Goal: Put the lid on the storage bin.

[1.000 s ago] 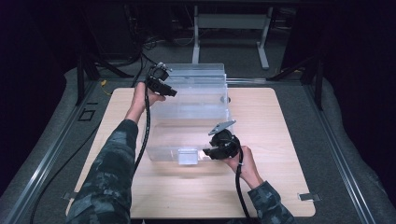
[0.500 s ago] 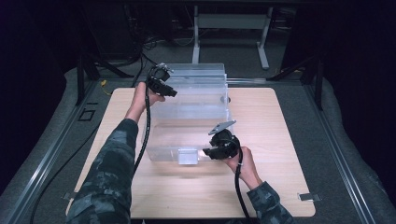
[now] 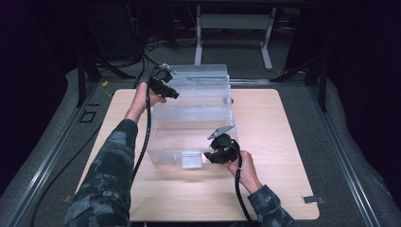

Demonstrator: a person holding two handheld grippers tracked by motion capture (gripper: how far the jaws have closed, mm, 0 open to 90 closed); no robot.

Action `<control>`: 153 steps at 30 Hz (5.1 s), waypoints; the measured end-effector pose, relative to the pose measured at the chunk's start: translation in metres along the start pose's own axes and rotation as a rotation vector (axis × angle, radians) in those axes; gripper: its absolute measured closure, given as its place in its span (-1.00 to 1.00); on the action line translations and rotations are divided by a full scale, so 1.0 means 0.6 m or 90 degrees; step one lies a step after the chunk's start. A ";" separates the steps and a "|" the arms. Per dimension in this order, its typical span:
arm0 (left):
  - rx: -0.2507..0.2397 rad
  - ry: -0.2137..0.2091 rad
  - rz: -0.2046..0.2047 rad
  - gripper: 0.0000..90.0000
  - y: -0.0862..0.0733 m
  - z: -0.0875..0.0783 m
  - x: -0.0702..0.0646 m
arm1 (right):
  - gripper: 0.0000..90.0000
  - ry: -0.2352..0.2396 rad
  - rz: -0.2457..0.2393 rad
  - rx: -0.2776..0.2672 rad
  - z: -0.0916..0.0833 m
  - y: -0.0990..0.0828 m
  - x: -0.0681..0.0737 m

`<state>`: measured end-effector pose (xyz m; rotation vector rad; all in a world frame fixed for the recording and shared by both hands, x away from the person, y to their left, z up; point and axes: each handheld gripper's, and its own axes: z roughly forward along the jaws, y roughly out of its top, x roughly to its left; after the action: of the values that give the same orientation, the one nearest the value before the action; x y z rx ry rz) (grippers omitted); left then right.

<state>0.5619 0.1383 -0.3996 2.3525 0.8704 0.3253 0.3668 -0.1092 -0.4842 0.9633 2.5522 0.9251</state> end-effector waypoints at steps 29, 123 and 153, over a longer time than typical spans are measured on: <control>-0.003 -0.014 0.009 0.68 0.008 -0.033 -0.024 | 0.24 -0.008 0.006 -0.007 0.002 -0.001 0.003; -0.105 0.026 0.071 0.70 -0.112 -0.118 -0.171 | 0.18 -0.030 -0.014 0.010 0.006 0.001 0.010; -0.155 0.061 0.046 0.61 -0.146 -0.118 -0.204 | 0.17 -0.025 -0.013 0.010 0.007 0.000 0.008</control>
<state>0.3957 0.1430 -0.4002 2.1597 0.7445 0.5454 0.3649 -0.1039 -0.4872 0.9489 2.5361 0.8735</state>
